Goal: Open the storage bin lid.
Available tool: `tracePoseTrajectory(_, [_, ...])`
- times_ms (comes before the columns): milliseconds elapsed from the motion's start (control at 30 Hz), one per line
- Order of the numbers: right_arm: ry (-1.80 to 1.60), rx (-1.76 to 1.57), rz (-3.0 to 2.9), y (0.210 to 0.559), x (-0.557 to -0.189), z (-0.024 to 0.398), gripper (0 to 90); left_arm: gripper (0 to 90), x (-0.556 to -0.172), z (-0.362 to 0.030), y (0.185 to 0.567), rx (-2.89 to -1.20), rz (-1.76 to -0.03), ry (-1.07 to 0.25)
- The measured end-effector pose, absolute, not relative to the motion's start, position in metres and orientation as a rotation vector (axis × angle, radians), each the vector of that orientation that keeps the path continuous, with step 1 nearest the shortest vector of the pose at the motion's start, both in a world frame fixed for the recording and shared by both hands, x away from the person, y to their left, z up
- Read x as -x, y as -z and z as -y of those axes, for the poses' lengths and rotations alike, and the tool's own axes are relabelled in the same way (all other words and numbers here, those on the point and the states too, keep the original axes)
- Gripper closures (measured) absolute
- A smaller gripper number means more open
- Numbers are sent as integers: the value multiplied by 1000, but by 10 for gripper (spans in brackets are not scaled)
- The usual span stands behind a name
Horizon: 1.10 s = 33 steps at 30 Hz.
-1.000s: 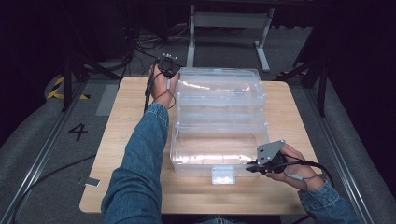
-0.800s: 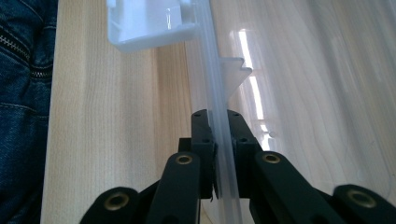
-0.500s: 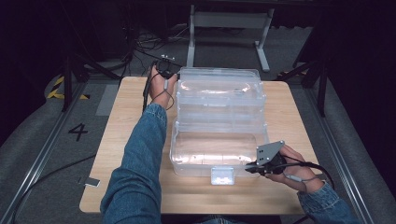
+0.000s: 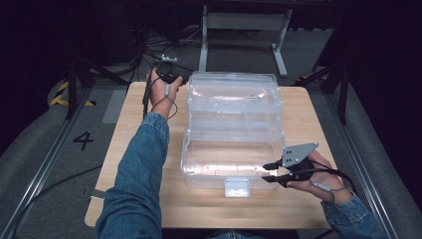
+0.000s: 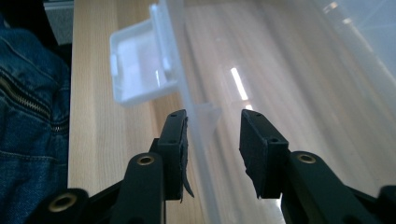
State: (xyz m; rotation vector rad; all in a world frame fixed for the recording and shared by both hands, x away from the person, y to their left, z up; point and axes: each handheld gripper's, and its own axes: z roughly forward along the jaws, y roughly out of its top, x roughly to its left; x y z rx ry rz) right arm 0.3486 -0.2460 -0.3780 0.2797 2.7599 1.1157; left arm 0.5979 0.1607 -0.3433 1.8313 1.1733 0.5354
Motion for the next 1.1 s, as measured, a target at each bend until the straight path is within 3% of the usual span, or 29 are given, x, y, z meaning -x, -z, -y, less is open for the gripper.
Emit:
tracePoseTrajectory(533, [-1300,-528,-2471,330,-373,286,579,436,-499,-188,286,-1818,-1008,-577])
tracePoseTrajectory(967, [-1266,-829,-2327,338,-393,330,524,416,-440,-214,295,-1833,-967,-610])
tracePoseTrajectory(1100, [-1251,-933,-2317,347,-405,344,478,409,-421,-224,302,-1920,-951,-628])
